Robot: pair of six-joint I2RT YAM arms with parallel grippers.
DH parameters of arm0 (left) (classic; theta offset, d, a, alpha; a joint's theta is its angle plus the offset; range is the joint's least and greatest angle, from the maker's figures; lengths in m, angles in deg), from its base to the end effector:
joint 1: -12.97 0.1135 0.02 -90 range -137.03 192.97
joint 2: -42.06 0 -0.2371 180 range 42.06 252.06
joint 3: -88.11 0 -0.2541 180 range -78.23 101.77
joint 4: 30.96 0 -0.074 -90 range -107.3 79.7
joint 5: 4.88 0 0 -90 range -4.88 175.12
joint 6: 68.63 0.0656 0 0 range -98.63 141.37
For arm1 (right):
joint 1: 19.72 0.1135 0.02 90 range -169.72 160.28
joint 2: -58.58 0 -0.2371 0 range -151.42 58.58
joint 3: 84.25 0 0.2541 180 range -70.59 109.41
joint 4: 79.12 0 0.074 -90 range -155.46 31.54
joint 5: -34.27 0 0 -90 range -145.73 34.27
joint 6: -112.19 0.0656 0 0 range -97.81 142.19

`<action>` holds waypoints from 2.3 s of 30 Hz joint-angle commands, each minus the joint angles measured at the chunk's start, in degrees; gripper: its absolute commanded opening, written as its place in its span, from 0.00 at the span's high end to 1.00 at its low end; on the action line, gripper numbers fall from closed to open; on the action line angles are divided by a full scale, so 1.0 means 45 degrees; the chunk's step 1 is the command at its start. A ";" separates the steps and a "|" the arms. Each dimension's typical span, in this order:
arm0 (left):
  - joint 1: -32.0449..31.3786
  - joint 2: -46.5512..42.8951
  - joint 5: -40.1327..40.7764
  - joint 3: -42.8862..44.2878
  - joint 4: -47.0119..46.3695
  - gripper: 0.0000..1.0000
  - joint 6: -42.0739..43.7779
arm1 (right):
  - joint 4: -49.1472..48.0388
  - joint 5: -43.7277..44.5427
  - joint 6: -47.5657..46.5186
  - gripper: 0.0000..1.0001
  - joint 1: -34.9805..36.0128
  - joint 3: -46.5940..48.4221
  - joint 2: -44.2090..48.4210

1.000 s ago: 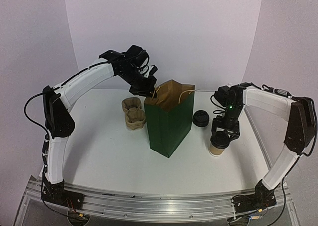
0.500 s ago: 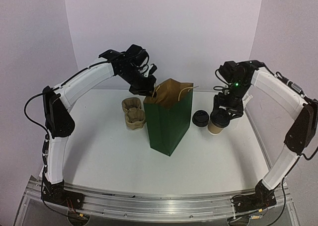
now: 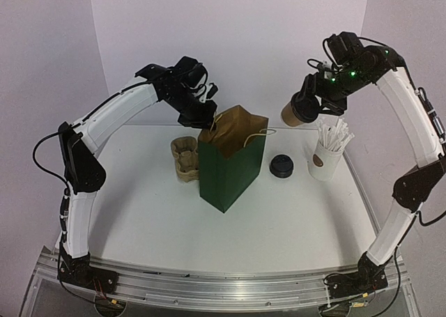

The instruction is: Pack the takeout coffee

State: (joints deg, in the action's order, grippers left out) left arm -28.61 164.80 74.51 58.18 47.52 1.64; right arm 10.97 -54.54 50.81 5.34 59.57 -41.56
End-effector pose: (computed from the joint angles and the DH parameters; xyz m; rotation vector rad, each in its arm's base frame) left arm 0.3367 -0.3149 0.3217 0.5696 2.5069 -0.6672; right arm 0.3102 0.1435 0.4213 0.0853 2.4203 0.4148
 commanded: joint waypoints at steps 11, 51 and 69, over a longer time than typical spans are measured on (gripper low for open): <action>-0.0713 0.0205 -0.0183 0.0586 -0.0612 1.00 -0.0350 | 0.2970 -0.2238 -0.0244 0.27 0.0010 0.1555 -0.0053; -0.1222 -0.0179 0.0216 0.1587 -0.1457 1.00 -0.0245 | 0.1576 -0.3336 -0.1060 0.28 0.2176 0.1120 -0.1739; -0.1845 0.0108 -0.0421 0.0956 -0.0396 1.00 -0.0757 | 0.1842 -0.2828 -0.1600 0.28 0.2565 0.0318 -0.1974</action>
State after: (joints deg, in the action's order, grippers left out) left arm -37.43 166.83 74.68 62.41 45.48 -0.16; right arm 12.16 -67.95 45.32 15.84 59.47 -49.07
